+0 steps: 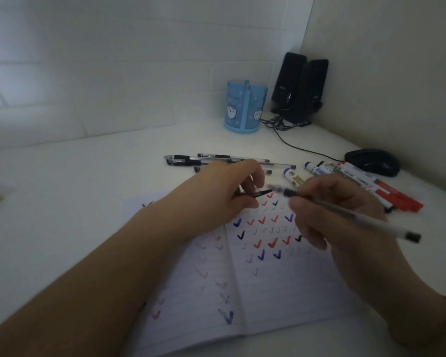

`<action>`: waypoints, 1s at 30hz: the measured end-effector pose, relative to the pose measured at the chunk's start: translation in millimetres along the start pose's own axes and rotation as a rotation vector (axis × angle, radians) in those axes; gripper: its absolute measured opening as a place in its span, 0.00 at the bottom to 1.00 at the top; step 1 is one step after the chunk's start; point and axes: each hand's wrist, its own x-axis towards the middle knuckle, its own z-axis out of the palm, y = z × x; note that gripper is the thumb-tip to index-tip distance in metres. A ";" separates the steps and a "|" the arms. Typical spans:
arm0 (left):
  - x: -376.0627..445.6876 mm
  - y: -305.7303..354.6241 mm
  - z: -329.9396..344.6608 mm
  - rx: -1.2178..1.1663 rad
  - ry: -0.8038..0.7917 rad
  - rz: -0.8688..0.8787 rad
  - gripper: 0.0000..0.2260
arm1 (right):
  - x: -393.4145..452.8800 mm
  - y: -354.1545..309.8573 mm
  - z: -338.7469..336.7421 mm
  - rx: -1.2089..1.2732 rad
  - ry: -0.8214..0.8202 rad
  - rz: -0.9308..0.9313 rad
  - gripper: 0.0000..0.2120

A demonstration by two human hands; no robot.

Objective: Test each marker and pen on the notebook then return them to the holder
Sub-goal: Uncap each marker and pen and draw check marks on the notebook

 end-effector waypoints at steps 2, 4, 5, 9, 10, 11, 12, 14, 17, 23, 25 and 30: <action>0.8 0.2 0.6 -0.057 0.007 -0.030 0.11 | 4.3 2.7 -6.8 0.098 0.036 0.043 0.03; 1.4 0.5 0.8 -0.073 0.022 -0.025 0.10 | 5.9 5.2 -8.2 0.112 0.061 0.078 0.09; 1.4 0.9 0.6 -0.066 0.029 -0.014 0.10 | 6.0 6.5 -7.6 0.099 0.079 0.079 0.08; 0.4 3.2 -0.5 -0.035 0.047 0.026 0.08 | 6.4 8.0 -6.2 0.072 0.109 0.083 0.07; -0.2 4.7 -0.4 -0.033 0.047 0.027 0.07 | 6.9 8.8 -6.8 0.068 0.106 0.099 0.10; -0.6 6.8 -0.1 -0.040 0.044 0.025 0.07 | 7.3 8.9 -7.3 0.065 0.101 0.109 0.10; -1.1 9.0 0.3 -0.058 0.040 0.027 0.07 | 7.2 7.8 -7.1 0.054 0.088 0.113 0.11; -2.2 13.6 2.1 -0.099 0.035 0.046 0.09 | 7.2 8.5 -7.2 0.043 0.062 0.123 0.10; -4.3 19.7 4.2 -0.220 0.038 0.021 0.11 | 7.3 7.7 -7.8 0.063 0.037 0.112 0.05; -5.7 25.4 8.1 -0.488 0.062 -0.057 0.08 | 6.1 6.6 -9.9 0.063 0.091 -0.003 0.12; -5.1 24.8 8.9 -0.502 0.064 -0.062 0.09 | 6.0 9.9 -8.8 0.047 0.085 -0.011 0.11; -3.7 22.5 10.4 -0.538 0.060 -0.064 0.09 | 4.5 11.7 -7.9 0.027 0.074 -0.072 0.09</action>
